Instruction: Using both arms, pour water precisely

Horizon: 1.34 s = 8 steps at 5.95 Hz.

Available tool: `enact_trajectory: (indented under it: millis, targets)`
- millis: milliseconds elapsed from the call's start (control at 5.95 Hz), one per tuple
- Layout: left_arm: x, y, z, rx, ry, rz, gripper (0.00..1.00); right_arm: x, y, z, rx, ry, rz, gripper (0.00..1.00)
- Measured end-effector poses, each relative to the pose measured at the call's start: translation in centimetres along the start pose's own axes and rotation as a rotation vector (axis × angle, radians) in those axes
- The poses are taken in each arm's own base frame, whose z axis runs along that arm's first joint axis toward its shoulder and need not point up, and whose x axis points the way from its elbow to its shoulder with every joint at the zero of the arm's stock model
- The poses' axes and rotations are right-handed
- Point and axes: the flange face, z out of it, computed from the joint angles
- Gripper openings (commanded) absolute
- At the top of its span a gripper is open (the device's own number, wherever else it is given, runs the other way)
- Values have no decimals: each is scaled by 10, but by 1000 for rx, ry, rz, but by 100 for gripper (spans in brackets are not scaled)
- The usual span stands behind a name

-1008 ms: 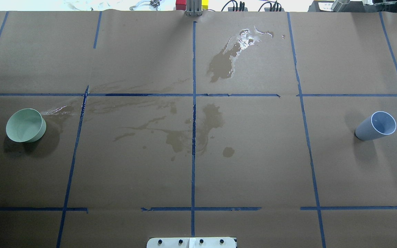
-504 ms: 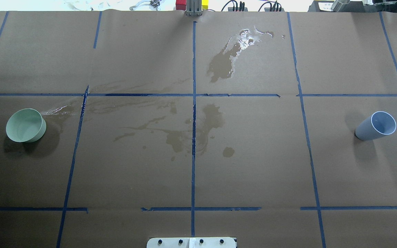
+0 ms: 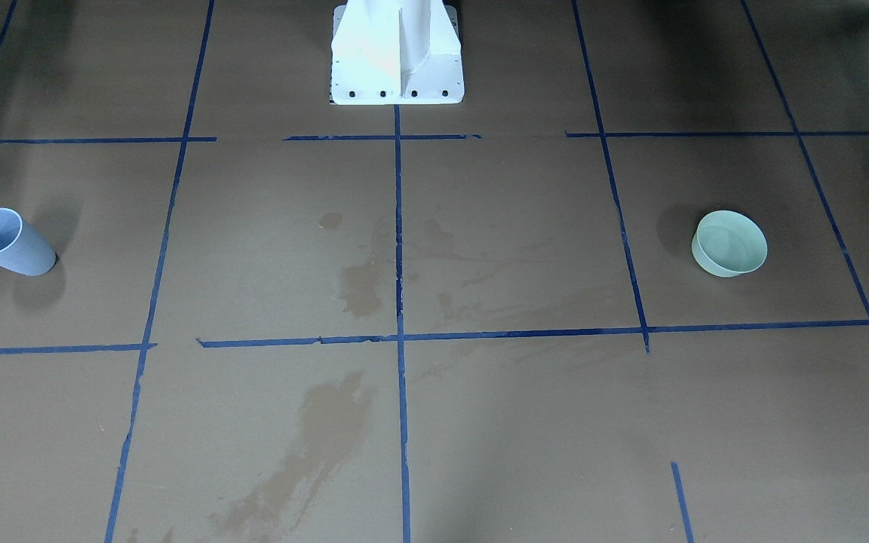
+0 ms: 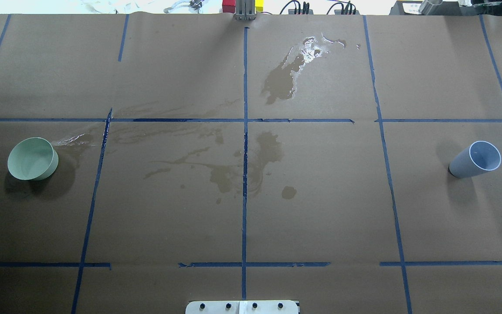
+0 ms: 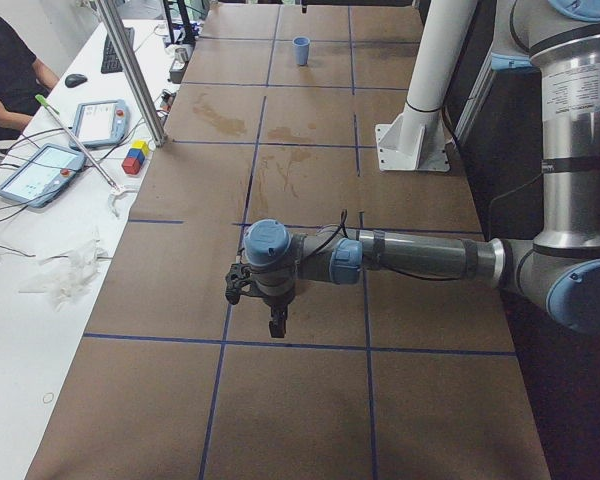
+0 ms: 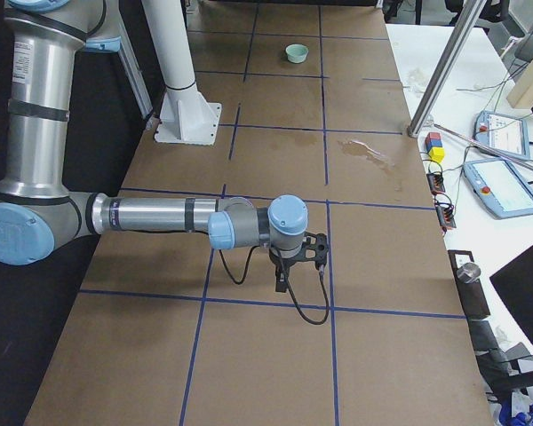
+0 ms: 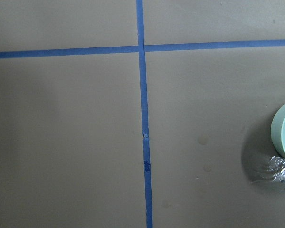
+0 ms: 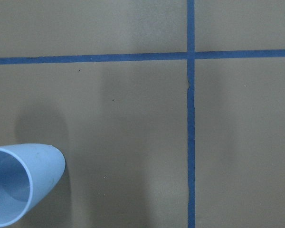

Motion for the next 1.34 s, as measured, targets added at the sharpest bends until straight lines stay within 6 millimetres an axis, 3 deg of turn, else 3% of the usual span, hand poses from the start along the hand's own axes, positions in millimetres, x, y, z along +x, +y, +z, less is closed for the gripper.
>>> enact_trajectory:
  millis: [504, 1176, 1344]
  targets:
    - [48, -13, 26, 8, 17, -28, 100, -2, 2, 2, 2, -3, -8, 100]
    - [104, -33, 105, 23, 86, -94, 100, -5, 2, 3, -1, -4, -10, 100]
    - [115, -34, 117, 15, 97, -112, 100, -5, 3, 4, -2, -4, -8, 100]
